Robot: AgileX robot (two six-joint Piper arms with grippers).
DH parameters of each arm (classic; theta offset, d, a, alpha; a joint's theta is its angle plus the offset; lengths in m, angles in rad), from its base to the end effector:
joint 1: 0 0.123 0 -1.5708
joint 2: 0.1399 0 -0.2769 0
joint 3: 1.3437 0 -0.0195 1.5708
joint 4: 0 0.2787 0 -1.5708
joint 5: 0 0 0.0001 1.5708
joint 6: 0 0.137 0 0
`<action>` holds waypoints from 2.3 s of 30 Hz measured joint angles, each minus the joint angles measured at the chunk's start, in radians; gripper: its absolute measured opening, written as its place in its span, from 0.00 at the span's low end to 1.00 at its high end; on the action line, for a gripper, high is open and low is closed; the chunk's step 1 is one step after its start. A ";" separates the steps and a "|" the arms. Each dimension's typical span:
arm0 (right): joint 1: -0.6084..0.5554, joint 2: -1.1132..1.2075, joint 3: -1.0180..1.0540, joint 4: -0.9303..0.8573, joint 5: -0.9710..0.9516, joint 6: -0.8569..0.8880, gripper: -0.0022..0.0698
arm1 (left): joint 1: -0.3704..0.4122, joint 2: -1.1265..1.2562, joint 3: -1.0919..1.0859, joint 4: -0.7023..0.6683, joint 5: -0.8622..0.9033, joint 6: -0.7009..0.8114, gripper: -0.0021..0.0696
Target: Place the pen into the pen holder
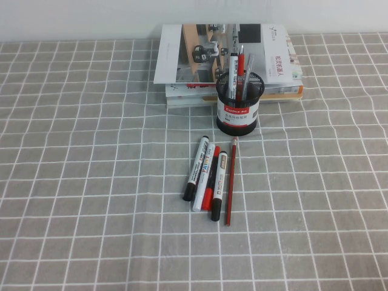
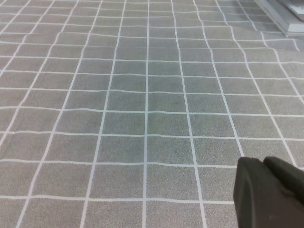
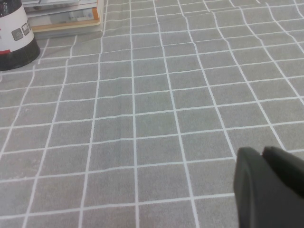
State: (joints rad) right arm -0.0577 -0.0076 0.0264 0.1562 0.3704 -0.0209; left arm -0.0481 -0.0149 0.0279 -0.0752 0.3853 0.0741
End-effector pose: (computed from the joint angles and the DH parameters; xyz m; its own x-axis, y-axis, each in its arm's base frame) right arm 0.1332 0.0000 0.1578 -0.2903 0.1413 -0.9465 0.0403 0.9900 0.1354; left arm 0.1318 -0.0102 0.1557 -0.3045 0.0191 -0.9523 0.0763 0.9971 -0.0044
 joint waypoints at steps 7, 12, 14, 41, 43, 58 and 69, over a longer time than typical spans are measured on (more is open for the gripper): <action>0.000 0.000 0.000 0.074 0.000 0.000 0.01 | 0.000 0.000 0.000 0.000 0.000 0.000 0.02; 0.000 0.000 0.002 0.482 -0.112 0.000 0.01 | 0.000 0.000 0.000 0.000 0.000 0.000 0.02; 0.000 0.000 0.002 0.763 -0.174 0.000 0.01 | 0.000 0.000 0.000 0.000 0.000 0.000 0.02; 0.000 0.087 -0.080 1.264 -0.038 -0.467 0.01 | 0.000 0.000 0.000 0.000 0.000 0.000 0.02; 0.000 0.176 -0.168 1.136 0.050 -0.470 0.01 | 0.000 0.000 0.000 0.000 0.000 0.000 0.02; 0.013 0.963 -0.880 0.421 0.779 -0.230 0.01 | 0.000 0.000 0.000 0.000 0.000 0.000 0.02; 0.432 1.377 -1.216 -0.123 0.856 0.204 0.01 | 0.000 0.000 0.000 0.000 0.000 0.000 0.02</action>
State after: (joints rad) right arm 0.3742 1.3693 -1.1895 0.0336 1.2265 0.1827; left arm -0.0481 -0.0149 0.0279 -0.0752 0.3853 0.0741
